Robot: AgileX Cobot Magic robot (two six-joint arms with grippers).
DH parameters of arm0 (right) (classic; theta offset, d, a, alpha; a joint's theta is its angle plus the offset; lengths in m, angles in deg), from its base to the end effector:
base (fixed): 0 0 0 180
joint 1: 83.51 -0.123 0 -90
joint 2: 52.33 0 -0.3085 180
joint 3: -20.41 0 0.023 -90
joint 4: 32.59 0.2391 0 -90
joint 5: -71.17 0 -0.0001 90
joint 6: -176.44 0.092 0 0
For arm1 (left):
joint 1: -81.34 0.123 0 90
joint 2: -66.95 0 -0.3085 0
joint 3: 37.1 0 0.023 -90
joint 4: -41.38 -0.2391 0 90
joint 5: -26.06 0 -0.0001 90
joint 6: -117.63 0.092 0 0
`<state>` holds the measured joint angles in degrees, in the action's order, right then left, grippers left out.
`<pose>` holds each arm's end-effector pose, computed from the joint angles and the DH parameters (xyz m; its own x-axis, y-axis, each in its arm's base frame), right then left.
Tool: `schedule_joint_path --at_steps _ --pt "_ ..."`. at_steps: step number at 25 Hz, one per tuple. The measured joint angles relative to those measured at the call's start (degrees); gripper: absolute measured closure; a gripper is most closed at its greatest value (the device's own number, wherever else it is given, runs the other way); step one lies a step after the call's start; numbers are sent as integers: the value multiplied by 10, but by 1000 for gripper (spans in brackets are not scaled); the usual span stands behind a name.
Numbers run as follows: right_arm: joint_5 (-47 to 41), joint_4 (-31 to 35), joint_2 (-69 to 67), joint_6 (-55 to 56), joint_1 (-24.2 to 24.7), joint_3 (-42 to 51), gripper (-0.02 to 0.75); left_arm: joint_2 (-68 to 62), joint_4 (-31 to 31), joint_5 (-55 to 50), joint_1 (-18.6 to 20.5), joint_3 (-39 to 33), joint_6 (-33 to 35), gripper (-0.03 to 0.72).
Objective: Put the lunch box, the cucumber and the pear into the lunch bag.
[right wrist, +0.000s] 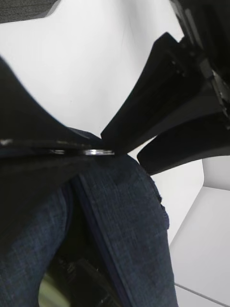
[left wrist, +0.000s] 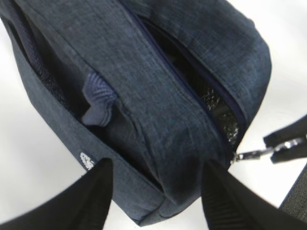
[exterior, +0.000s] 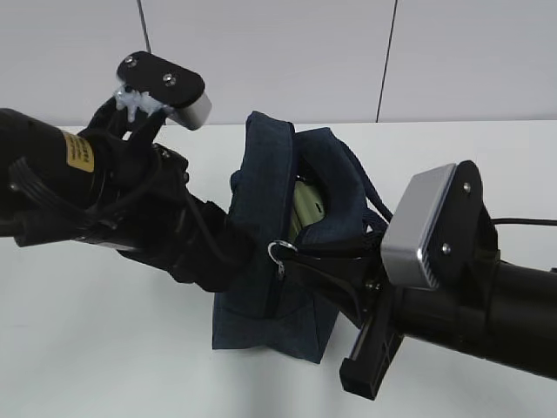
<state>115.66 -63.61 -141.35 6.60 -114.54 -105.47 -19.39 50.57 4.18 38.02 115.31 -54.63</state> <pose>0.1887 0.1522 0.2345 -0.0117 -0.2529 -0.9674 -0.8057 0.5754 -0.1407 0.1944 -0.1909 0.2893 -0.5293 0.4800 -0.6996 0.7079 0.7044 -0.0522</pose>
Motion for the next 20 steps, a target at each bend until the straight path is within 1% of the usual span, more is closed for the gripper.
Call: schedule_joint_path --at_steps 6,18,20 --pt "17 19 0 -8 0 -3 738 6 0 -1 0 0 4 327" --pt "18 23 2 -9 0 -40 738 6 0 3 0 0 12 328" --pt "17 23 9 -10 0 -41 738 6 0 10 1 0 12 347"
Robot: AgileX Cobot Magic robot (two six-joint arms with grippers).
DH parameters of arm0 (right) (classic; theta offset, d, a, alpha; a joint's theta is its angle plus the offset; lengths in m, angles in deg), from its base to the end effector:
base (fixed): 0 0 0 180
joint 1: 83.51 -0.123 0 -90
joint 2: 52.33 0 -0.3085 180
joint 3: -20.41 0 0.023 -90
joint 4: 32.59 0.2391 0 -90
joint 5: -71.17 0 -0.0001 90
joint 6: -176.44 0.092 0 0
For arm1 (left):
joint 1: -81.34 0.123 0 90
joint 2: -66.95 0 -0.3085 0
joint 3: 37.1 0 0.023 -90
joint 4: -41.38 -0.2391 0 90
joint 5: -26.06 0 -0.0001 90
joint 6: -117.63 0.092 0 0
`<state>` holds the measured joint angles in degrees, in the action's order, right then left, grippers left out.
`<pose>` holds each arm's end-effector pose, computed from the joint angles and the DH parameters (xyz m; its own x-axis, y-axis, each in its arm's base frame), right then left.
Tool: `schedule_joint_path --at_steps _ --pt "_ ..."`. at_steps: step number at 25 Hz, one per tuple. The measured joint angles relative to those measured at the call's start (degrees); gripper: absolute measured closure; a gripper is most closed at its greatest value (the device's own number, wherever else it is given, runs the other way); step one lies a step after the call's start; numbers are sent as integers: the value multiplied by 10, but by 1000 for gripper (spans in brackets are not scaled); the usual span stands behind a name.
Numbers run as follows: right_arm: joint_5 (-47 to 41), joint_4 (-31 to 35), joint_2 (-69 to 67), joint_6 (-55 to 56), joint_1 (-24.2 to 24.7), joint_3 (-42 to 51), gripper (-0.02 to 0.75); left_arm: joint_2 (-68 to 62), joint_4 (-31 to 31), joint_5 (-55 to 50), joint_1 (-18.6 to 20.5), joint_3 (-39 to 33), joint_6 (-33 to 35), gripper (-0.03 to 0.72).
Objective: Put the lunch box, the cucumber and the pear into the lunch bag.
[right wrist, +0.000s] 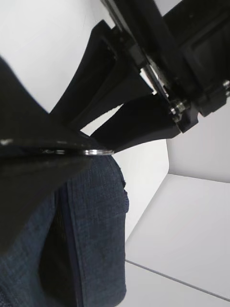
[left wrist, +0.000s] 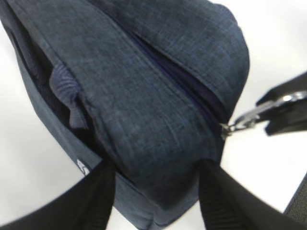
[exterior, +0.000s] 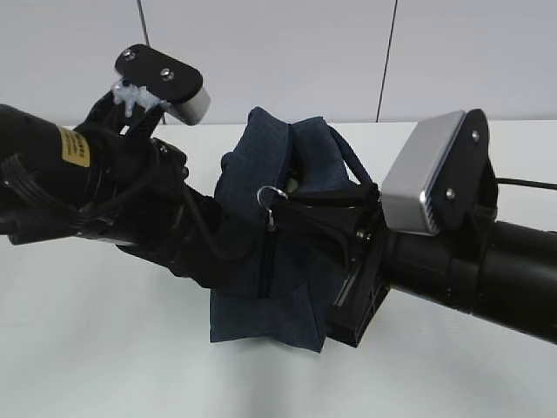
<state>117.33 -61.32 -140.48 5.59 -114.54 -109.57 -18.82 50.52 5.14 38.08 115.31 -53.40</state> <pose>0.1999 0.1575 0.2597 0.0728 -0.1771 -0.9815 -0.7805 0.6026 -0.1666 0.1944 -0.1901 0.2931 -0.5009 0.4815 -0.7192 0.7176 0.6956 -0.0341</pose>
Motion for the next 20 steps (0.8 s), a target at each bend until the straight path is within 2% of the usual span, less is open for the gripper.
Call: schedule_joint_path --at_steps 5,11,13,16,20 --pt "-16 0 12 0 0 0 738 -9 0 16 0 0 0 433" --pt "-36 -8 12 1 0 0 738 -36 2 18 0 0 0 452" --pt "-37 -9 12 2 0 0 738 -36 3 13 0 0 0 500" --pt "-39 -9 12 2 0 0 738 -36 3 5 0 1 0 631" --pt "-40 -9 12 2 0 0 738 -36 3 -3 -1 1 0 674"
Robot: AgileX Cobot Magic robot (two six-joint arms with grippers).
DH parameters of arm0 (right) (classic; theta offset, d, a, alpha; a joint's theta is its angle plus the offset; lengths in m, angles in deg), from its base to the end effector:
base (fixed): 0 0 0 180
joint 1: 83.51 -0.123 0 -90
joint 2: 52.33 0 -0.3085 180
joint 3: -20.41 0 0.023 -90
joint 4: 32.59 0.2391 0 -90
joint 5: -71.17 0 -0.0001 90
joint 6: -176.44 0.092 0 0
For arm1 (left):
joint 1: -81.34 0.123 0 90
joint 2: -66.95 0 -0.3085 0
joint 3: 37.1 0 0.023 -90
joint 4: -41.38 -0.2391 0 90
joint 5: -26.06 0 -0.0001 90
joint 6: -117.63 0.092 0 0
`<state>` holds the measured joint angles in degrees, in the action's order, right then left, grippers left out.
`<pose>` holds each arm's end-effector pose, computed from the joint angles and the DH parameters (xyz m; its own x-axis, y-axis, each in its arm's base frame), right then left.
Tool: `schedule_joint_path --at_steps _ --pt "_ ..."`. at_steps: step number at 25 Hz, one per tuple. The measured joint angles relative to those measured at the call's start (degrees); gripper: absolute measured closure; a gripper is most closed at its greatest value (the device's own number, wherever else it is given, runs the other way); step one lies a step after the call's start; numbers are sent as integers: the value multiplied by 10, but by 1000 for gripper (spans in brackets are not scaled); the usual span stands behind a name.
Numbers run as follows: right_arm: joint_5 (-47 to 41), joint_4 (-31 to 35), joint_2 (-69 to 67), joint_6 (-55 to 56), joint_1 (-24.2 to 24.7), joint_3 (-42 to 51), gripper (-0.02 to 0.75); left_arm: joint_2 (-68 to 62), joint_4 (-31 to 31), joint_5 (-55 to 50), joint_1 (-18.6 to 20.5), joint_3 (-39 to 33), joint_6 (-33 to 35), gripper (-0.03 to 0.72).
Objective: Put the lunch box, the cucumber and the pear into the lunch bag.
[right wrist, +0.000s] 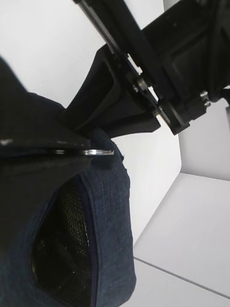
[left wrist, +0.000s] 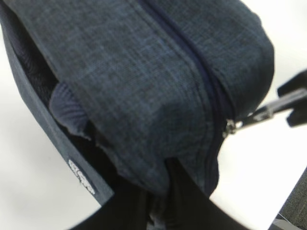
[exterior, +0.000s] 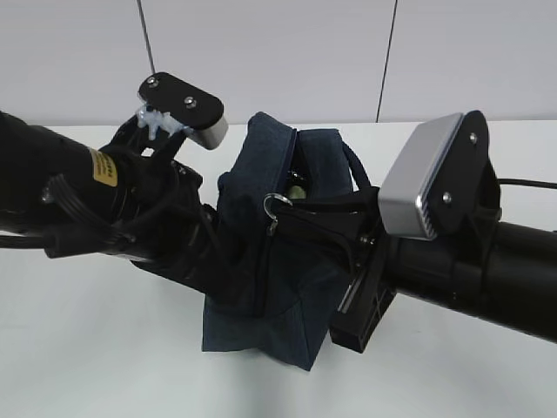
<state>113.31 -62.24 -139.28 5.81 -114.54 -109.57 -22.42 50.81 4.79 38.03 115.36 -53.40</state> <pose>0.1979 0.1547 0.2586 0.0520 -0.2260 -0.9727 -0.7767 0.6031 -0.1816 0.2012 -0.1972 0.2756 -0.5379 0.5112 -0.6703 0.7153 0.6975 -0.0421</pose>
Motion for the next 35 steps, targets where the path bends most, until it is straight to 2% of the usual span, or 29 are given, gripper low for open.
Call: schedule_joint_path --at_steps 12,25,35 --pt "-11 26 0 -17 0 -7 738 0 -7 -24 0 2 0 682" --pt "-22 95 0 -68 -1 -15 738 0 -20 -65 0 2 0 685" --pt "-81 141 0 -122 -1 -65 738 0 -22 -88 0 3 0 685"
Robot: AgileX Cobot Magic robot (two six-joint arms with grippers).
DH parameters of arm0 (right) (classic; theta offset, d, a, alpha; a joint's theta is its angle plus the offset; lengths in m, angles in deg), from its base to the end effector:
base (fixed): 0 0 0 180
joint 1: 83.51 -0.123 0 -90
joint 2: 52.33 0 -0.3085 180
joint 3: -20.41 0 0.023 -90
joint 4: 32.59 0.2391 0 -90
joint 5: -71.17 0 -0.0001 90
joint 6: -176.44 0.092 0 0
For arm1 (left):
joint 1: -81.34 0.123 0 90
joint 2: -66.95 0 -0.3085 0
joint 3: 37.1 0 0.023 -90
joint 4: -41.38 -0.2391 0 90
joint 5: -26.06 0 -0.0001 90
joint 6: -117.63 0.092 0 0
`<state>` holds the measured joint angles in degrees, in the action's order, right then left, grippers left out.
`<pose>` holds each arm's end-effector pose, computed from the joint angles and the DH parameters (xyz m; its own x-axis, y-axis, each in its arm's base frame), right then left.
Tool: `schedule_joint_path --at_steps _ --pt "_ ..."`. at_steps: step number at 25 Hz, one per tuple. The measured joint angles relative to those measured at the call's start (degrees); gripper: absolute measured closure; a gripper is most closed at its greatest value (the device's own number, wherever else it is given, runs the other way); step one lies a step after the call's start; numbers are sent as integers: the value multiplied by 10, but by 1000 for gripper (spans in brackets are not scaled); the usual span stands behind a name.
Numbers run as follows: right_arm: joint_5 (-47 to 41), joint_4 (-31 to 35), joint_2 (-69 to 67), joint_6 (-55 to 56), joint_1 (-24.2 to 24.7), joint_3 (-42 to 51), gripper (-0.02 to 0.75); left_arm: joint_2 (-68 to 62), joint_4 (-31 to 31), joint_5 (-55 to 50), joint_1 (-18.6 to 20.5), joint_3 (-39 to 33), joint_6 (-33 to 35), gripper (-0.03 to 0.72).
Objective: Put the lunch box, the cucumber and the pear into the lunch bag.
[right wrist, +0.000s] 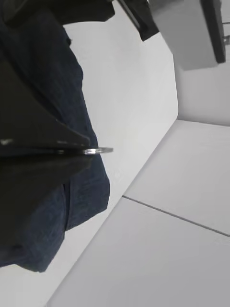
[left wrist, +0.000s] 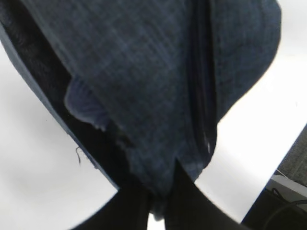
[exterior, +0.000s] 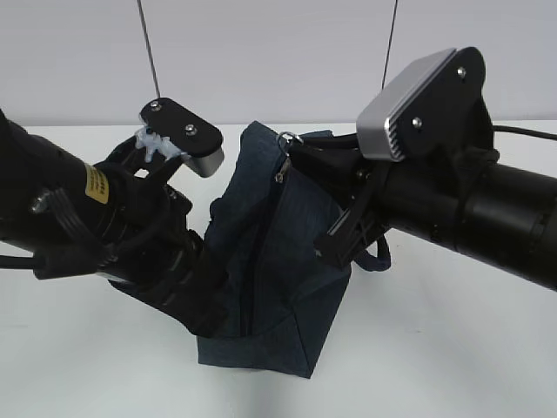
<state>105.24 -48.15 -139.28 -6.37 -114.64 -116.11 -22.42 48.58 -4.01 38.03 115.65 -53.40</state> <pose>0.2246 0.1518 0.2818 0.0686 -0.2730 -0.9596 -0.6444 0.7222 -0.2515 0.1934 -0.1903 0.2683 -0.5722 0.6048 -0.5539 0.7379 0.6744 -0.0260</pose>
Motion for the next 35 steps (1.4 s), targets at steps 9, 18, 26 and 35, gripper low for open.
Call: schedule_joint_path --at_steps 9,18,26,35 --pt "-4 24 -44 -19 16 -36 738 0 -2 -22 1 0 0 685" --pt "7 32 -99 -25 29 -86 738 0 -2 -32 1 0 0 685" --pt "10 42 -141 -24 47 -122 738 0 -3 -39 1 0 0 685" --pt "27 -115 -155 184 133 -139 738 0 -3 -38 1 0 0 685"
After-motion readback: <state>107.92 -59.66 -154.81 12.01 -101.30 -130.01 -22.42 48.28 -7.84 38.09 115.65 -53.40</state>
